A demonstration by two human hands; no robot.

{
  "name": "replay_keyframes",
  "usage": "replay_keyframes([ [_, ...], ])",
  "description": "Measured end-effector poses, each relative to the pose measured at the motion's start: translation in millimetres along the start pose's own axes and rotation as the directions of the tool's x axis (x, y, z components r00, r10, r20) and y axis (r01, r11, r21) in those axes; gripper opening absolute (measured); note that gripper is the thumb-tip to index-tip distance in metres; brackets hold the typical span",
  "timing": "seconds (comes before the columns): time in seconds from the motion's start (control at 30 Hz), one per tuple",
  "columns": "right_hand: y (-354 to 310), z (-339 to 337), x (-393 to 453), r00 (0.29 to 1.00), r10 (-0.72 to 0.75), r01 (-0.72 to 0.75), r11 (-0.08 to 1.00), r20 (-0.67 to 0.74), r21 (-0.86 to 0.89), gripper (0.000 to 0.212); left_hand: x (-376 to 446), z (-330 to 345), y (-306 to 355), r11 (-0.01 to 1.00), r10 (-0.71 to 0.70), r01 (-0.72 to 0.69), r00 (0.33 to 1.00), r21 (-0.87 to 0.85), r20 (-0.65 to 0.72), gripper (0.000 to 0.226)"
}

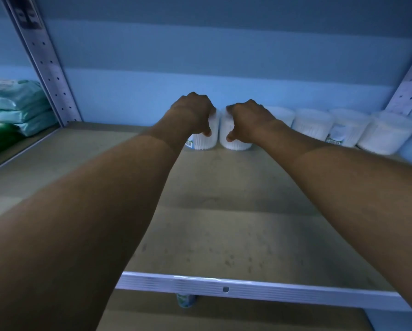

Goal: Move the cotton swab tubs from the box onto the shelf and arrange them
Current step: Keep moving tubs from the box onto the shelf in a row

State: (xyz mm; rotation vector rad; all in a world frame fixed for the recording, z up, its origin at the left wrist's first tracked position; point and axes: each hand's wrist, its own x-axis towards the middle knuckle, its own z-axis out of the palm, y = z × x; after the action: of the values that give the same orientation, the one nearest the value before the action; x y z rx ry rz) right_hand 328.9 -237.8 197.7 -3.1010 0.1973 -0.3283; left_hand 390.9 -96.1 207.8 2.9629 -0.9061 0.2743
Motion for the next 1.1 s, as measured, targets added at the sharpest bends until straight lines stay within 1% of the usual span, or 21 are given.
replay_keyframes([
  [0.13,1.9,3.2,8.3,1.0,-0.009,0.009,0.999,0.007,-0.033,0.065,3.0,0.3,-1.9,1.0,0.01,-0.01,1.0,-0.001,-0.011,0.063],
  [0.3,4.9,6.2,17.7,1.0,-0.009,0.009,0.998,0.014,-0.056,0.069,8.8,0.5,-4.5,0.999,-0.009,0.009,1.0,-0.031,0.002,0.068],
  [0.37,5.8,7.3,21.4,1.0,-0.006,0.007,0.998,0.018,-0.068,0.071,12.0,0.7,-5.0,1.0,-0.004,0.004,1.0,-0.028,-0.001,0.067],
  [0.5,5.2,9.4,28.4,1.0,-0.002,0.005,0.996,0.024,-0.093,0.065,17.7,2.9,-5.7,1.0,-0.002,0.001,1.0,-0.018,-0.009,0.064],
  [0.6,4.6,9.6,31.4,1.0,0.002,0.001,0.994,0.025,-0.105,0.062,22.4,4.7,-8.0,0.999,-0.016,0.016,1.0,-0.042,-0.004,0.067],
  [0.7,4.8,9.9,32.6,1.0,0.01,-0.008,0.993,0.019,-0.115,0.062,24.6,3.9,-9.4,0.998,-0.023,0.023,1.0,-0.065,0.004,0.071],
  [0.87,3.8,8.5,34.0,0.999,0.023,-0.019,0.994,0.039,-0.109,0.064,23.7,1.4,-8.1,0.999,-0.01,0.01,1.0,-0.035,0.012,0.069],
  [0.93,3.1,5.8,33.9,0.996,0.031,-0.023,0.995,0.078,-0.098,0.071,22.2,-0.6,-6.4,1.0,-0.002,0.003,1.0,-0.023,0.03,0.069],
  [0.97,2.9,4.0,33.8,0.994,0.032,-0.022,0.995,0.104,-0.095,0.079,20.0,-2.3,-4.7,1.0,0.005,-0.004,0.999,-0.017,0.046,0.071],
  [1.03,2.7,-1.6,31.1,0.989,0.035,-0.024,0.997,0.144,-0.078,0.1,14.7,-4.9,-1.3,1.0,0.005,-0.005,0.997,-0.007,0.083,0.083],
  [1.07,2.5,-5.6,28.7,0.988,0.037,-0.028,0.998,0.149,-0.06,0.107,11.8,-5.8,-0.4,1.0,-0.003,0.004,0.996,-0.004,0.093,0.088],
  [1.1,2.3,-9.9,26.4,0.989,0.034,-0.029,0.999,0.142,-0.041,0.109,8.3,-7.4,0.4,1.0,-0.008,0.009,0.996,-0.003,0.091,0.091],
])
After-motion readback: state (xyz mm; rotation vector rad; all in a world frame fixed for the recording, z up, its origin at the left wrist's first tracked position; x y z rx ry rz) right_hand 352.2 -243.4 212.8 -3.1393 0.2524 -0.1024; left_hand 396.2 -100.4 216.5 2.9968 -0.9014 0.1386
